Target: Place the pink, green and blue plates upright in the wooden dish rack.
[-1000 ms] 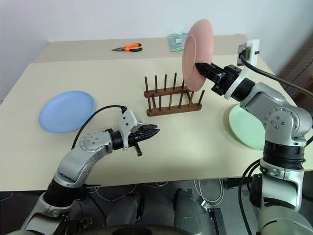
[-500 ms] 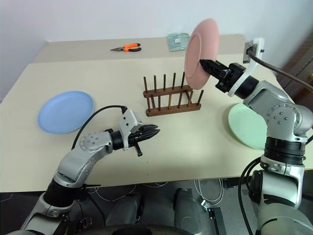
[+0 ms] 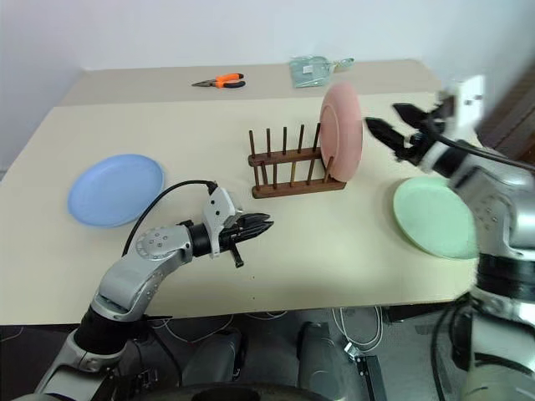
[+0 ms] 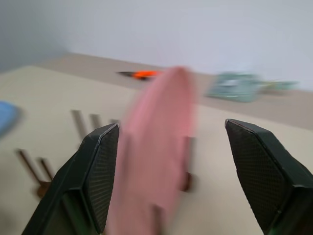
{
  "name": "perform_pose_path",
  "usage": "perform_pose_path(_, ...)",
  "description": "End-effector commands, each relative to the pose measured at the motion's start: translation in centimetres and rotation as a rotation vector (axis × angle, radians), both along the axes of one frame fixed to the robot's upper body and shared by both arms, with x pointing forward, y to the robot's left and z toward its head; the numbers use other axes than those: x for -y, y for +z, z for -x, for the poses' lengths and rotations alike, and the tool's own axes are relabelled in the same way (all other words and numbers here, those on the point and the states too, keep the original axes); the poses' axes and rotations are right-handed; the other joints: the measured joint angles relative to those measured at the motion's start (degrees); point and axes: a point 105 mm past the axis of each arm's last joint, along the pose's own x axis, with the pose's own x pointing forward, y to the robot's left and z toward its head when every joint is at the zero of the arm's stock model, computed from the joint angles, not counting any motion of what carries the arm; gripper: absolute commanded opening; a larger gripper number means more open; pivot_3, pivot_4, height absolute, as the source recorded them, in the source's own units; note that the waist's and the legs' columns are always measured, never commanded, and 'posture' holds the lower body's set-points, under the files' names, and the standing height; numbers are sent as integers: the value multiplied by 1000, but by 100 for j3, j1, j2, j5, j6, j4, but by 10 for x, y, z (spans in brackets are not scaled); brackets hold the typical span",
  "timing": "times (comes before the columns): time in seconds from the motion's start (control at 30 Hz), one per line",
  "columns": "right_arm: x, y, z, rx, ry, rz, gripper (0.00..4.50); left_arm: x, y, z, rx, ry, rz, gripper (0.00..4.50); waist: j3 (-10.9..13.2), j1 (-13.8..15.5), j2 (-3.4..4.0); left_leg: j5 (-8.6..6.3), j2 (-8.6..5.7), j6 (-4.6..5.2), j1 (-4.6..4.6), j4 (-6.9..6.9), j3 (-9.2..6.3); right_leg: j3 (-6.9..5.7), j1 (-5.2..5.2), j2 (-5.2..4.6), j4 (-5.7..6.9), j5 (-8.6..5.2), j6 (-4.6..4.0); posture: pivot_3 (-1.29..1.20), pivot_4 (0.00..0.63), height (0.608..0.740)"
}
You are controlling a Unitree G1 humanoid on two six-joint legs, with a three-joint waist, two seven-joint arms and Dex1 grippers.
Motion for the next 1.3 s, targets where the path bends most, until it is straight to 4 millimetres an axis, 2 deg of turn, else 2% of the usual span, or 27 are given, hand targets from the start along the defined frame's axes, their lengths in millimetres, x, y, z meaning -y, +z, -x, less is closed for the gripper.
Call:
perform_pose_path(0.03, 21, -23, 26, -69, -71, 138, 3635, 8, 8, 5, 24, -59, 19, 596, -2, 3, -3, 0, 0, 0, 2, -2, -1, -1, 4, 0, -3, -1, 0, 0, 150, 740)
perform_pose_path(0.1, 21, -47, 36, -162, -70, 229, 3635, 10, 8, 5, 23, -74, 17, 596, -2, -32, 1, -1, 2, 2, 5, -2, 1, -1, 6, 0, -2, -3, 2, 0, 150, 740)
perform_pose_path(0.17, 17, -85, 47, -293, -65, 338, 3635, 13, 7, 4, 23, -91, 12, 596, -2, -71, 8, -2, 4, 2, 1, -5, 21, 11, 7, 0, 1, -4, 1, 0, 150, 740)
perform_pose_path(0.23, 14, -114, 54, -379, -69, 418, 3635, 14, 8, 2, 24, -100, 10, 596, -2, -122, 8, -2, 8, 1, 2, -8, 30, 14, 11, 0, 6, -6, 1, 0, 150, 740)
perform_pose_path(0.33, 23, -146, 49, -458, -160, 514, 3635, 17, 9, 2, 24, -119, 9, 596, -2, -182, 8, -3, 9, 1, 3, -7, 35, 14, 13, 0, 5, -9, -5, 0, 150, 740)
perform_pose_path(0.4, 26, -157, 46, -486, -184, 538, 3635, 18, 9, 3, 25, -125, 9, 596, -2, -167, 7, -3, 9, 1, 4, -8, 35, 14, 11, -1, 3, -9, -5, 0, 150, 740)
perform_pose_path(0.5, 35, -163, 39, -490, -239, 560, 2761, 17, 9, 3, 26, -125, 7, 596, -1, -150, -7, -2, 9, 1, 6, -5, 33, 14, 8, -1, 2, -7, -4, 0, 150, 740)
perform_pose_path(0.6, 41, -160, 33, -468, -275, 578, 1257, 16, 10, 3, 26, -120, 6, 596, -1, -129, -8, -2, 6, 1, 8, 0, 29, 14, 11, -1, 2, -7, -4, 0, 150, 740)
perform_pose_path(0.67, 43, -152, 28, -441, -291, 574, 233, 14, 9, 3, 25, -115, 6, 596, -1, -125, -9, -2, 4, 1, 11, 7, 24, 14, 9, -1, 1, -7, -4, 0, 150, 740)
perform_pose_path(0.7, 43, -148, 26, -429, -297, 562, 69, 14, 9, 4, 24, -114, 5, 596, -2, -133, -10, -2, 4, 1, 10, 8, 24, 14, 8, -1, 1, -7, -4, 0, 150, 740)
perform_pose_path(0.8, 42, -122, 19, -325, -316, 558, 69, 14, 8, 4, 24, -109, 5, 596, -1, -138, -9, -2, 4, 1, 9, 0, 23, 13, 9, -1, 2, -7, -4, 0, 150, 740)
perform_pose_path(0.87, 39, -79, 8, -153, -351, 519, 69, 14, 8, 4, 24, -106, 8, 596, 2, -152, -4, -2, 5, 1, 9, -2, 22, 13, 5, -1, 2, -7, -4, 0, 150, 740)
perform_pose_path(0.9, 34, -50, 3, -45, -355, 470, 69, 14, 8, 4, 24, -105, 9, 596, 5, -171, 1, -2, 4, 1, 9, -1, 23, 14, 3, -1, 2, -6, -3, 0, 150, 740)
perform_pose_path(1.0, 14, 21, 0, 193, -299, 293, 69, 14, 8, 4, 25, -104, 10, 596, 19, -186, 27, -2, 5, 1, 5, -3, 36, 21, 1, -1, 5, -4, -4, 0, 150, 740)
perform_pose_path(1.03, 2, 50, 4, 269, -226, 166, 69, 14, 8, 4, 25, -104, 11, 596, 18, -167, 27, -2, 6, 2, 7, -6, 35, 20, 0, -1, 7, -4, -4, 0, 150, 740)
perform_pose_path(1.13, -30, 106, 23, 383, 43, -129, 69, 14, 8, 3, 26, -101, 15, 596, 18, -160, 26, -1, 10, 2, 9, -10, 13, 10, -6, 6, 8, 0, 1, 0, 150, 740)
perform_pose_path(1.2, -55, 122, 39, 386, 259, -241, 69, 14, 9, 3, 26, -100, 18, 596, 16, -117, 16, -1, 9, 2, 5, -10, 1, 3, -4, 6, 4, 12, -11, 0, 150, 740)
perform_pose_path(1.3, -102, 123, 56, 310, 556, -328, 69, 13, 8, 4, 25, -95, 20, 596, 13, -129, 11, -2, 6, 3, 3, -9, -10, -3, 5, 4, -9, 8, -25, 0, 150, 740)
